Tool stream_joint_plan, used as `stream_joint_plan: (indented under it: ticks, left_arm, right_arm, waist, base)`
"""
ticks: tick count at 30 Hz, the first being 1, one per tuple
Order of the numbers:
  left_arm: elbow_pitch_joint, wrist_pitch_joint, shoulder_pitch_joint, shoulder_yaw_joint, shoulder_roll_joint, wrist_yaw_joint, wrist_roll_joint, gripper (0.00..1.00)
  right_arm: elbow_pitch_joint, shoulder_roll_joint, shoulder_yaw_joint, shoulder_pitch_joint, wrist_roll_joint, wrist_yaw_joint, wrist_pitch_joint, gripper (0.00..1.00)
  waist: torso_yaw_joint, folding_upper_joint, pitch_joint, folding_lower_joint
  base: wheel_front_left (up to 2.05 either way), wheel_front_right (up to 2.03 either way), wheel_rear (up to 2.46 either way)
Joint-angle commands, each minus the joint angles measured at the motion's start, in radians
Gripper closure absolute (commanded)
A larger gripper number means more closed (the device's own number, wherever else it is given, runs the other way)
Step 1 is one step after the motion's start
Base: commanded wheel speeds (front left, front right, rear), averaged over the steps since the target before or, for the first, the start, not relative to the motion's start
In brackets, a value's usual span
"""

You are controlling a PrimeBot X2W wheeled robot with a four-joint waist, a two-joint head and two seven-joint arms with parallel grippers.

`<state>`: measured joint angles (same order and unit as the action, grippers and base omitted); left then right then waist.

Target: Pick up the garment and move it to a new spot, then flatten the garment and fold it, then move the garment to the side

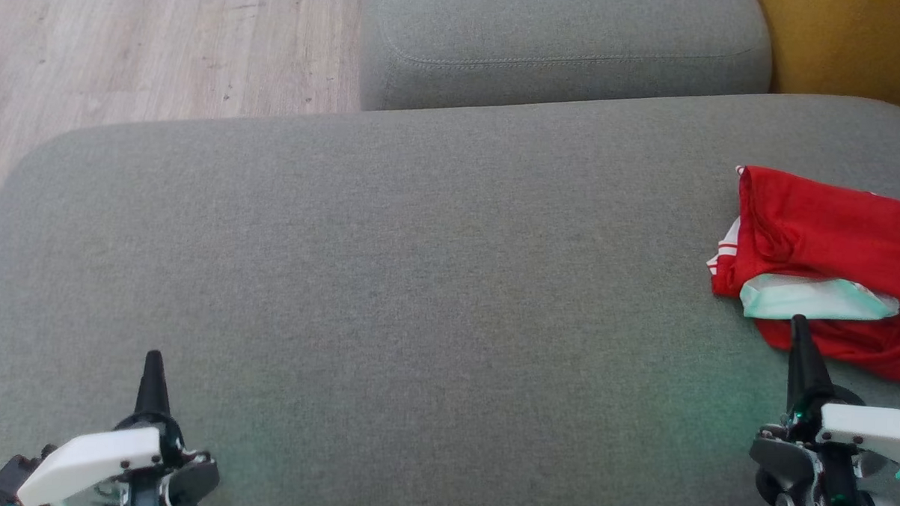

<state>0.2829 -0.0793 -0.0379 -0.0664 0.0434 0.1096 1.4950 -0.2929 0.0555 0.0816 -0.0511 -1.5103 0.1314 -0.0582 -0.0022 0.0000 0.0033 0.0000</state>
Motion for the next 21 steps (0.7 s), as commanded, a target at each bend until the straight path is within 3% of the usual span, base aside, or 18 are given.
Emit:
stream_joint_plan:
  ticks: [1,10,21]
  left_arm:
    - [-0.036,-0.009,-0.061,-0.036,0.006,0.013,0.025,1.0]
    - [-0.037,-0.034,-0.07,-0.047,0.007,0.021,0.114,1.0]
    - [-0.038,-0.034,-0.07,-0.047,0.007,0.021,0.114,1.0]
  right_arm:
    - [0.042,0.014,-0.011,-0.05,-0.028,-0.001,-0.008,1.0]
    - [0.05,0.013,0.007,-0.054,-0.119,-0.001,-0.035,1.0]
    - [0.049,0.01,0.011,-0.055,-0.116,-0.001,-0.038,1.0]
  waist:
    - [0.0,0.0,0.0,0.0]
    - [0.002,0.0,0.0,0.0]
    - [0.002,0.0,0.0,0.0]
  base:
    - [0.0,0.0,0.0]
    - [0.0,0.0,0.0]
    - [0.0,0.0,0.0]
